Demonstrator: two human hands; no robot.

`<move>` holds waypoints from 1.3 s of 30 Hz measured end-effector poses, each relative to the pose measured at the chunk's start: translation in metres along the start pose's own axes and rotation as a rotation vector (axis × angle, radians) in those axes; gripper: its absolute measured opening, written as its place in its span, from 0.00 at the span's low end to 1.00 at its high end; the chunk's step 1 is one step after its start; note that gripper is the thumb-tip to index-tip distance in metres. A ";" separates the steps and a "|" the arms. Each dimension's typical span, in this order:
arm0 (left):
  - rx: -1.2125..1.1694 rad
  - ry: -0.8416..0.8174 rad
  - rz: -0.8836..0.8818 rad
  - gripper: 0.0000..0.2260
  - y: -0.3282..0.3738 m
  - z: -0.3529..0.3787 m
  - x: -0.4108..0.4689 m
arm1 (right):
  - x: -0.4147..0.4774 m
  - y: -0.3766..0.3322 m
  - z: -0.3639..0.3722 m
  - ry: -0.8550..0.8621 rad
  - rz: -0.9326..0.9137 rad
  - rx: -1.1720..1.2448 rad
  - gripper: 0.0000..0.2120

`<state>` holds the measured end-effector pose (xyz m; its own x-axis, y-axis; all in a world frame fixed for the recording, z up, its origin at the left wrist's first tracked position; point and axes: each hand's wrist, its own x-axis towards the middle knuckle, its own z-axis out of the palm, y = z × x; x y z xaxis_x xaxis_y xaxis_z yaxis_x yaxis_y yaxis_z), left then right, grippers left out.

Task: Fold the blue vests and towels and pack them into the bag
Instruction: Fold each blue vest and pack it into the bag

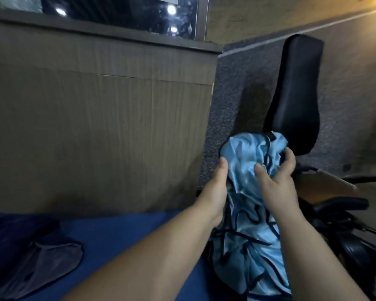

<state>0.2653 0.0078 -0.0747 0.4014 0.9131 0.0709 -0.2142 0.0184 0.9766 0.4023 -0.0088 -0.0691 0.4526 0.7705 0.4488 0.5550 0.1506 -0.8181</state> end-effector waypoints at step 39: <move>0.752 0.678 -0.356 0.28 -0.034 -0.302 -0.154 | -0.164 -0.074 0.262 -0.984 -0.215 -0.451 0.22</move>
<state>-0.0580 -0.0105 -0.1801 -0.2952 0.9445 -0.1440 0.5136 0.2839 0.8097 0.1039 0.0164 -0.1760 -0.3259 0.9420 -0.0801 0.8498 0.2548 -0.4615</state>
